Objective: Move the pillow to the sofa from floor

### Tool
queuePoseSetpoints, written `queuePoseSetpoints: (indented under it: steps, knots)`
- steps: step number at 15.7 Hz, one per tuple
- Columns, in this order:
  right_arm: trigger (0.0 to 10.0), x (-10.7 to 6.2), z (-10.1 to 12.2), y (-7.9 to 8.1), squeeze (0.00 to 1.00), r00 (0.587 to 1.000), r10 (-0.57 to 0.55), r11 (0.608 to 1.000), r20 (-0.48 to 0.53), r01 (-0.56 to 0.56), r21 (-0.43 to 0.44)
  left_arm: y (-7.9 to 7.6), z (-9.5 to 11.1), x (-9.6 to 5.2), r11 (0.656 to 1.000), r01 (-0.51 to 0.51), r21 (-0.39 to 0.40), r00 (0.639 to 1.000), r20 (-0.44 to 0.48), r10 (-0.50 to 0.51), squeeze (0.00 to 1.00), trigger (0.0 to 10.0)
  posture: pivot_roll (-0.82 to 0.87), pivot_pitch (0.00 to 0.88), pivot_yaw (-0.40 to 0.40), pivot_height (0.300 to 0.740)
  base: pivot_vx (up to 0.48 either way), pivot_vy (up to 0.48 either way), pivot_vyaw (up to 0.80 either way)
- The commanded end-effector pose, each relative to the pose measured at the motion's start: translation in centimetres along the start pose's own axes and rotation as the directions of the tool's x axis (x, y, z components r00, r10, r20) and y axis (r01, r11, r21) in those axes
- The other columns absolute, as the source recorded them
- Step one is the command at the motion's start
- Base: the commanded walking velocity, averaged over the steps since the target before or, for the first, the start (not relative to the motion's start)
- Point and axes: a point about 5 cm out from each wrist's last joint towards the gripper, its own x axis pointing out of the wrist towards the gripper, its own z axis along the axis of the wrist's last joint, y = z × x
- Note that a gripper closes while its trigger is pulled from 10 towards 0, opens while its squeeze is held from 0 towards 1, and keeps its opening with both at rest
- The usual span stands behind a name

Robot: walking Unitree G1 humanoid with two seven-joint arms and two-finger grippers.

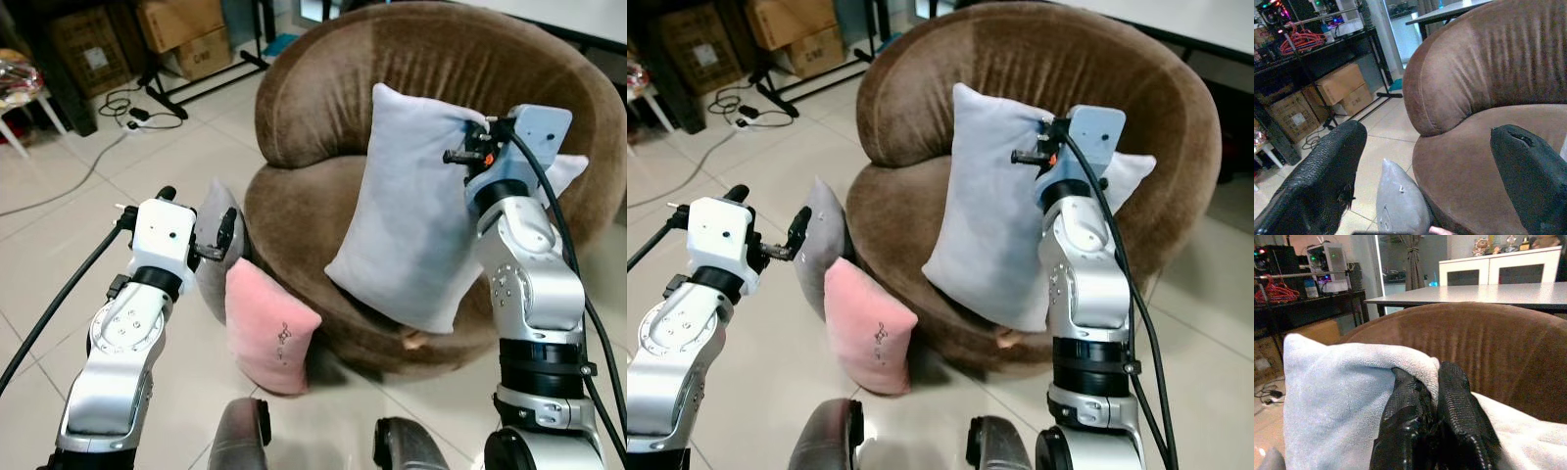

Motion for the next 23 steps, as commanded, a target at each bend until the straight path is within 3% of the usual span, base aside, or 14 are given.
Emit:
queuePoseSetpoints:
  steps: [1, 3, 5, 9, 14, 16, 23]
  knots:
    - [10.0, 0.0, 1.9, 0.3, 0.0, 0.996, -0.003, 0.999, 0.085, 0.0, 0.035, 0.1, -0.2, 0.0, 1.0, -0.007, -0.006, 1.0, -0.003, 0.007, 0.0, 10.0, -0.05, 0.0, -0.002, 0.648, 0.0, 0.0, 0.0]
    - [10.0, -0.5, 0.9, 0.9, 0.0, 0.999, 0.041, 0.991, 0.033, -0.045, 0.125, 0.1, -0.3, -0.2, 1.0, -0.012, -0.012, 1.0, -0.008, 0.012, 0.0, 10.0, -0.05, 0.0, -0.006, 0.648, 0.0, 0.0, 0.0]
    - [10.0, -1.2, 0.3, 1.2, 0.0, 0.998, 0.059, 0.989, 0.021, -0.061, 0.137, 0.1, -0.3, -0.2, 1.0, -0.015, -0.006, 1.0, -0.008, 0.015, 0.0, 10.0, -0.05, 0.0, -0.009, 0.648, 0.0, 0.0, 0.0]
    - [10.0, -1.4, 0.2, 0.8, 0.0, 1.0, 0.02, 0.98, 0.016, -0.023, 0.198, 0.0, -0.3, -0.2, 1.0, -0.009, 0.003, 1.0, -0.007, 0.009, 0.0, 10.0, -0.05, 0.0, -0.002, 0.691, 0.0, 0.0, 0.0]
    - [10.0, -1.3, 0.7, 0.3, 0.0, 0.999, -0.005, 0.985, 0.032, -0.001, 0.172, -0.1, -0.3, -0.1, 1.0, -0.004, 0.005, 1.0, -0.007, 0.004, 0.0, 10.0, -0.05, 0.0, 0.0, 0.74, 0.0, 0.0, 0.0]
    - [10.0, -1.3, 0.7, 0.3, 0.0, 0.999, -0.006, 0.986, 0.032, 0.001, 0.164, -0.1, -0.3, -0.1, 1.0, -0.003, 0.005, 1.0, -0.008, 0.003, 0.0, 10.0, -0.05, 0.0, 0.0, 0.74, 0.0, 0.0, 0.0]
    - [10.0, -2.9, -3.1, 1.2, 0.0, 0.991, 0.046, 0.995, -0.127, -0.034, 0.098, 0.1, -0.7, -0.4, 1.0, -0.023, 0.016, 0.999, -0.024, 0.024, 0.0, 10.0, -0.05, 0.0, -0.003, 0.74, 0.0, -0.134, 0.0]
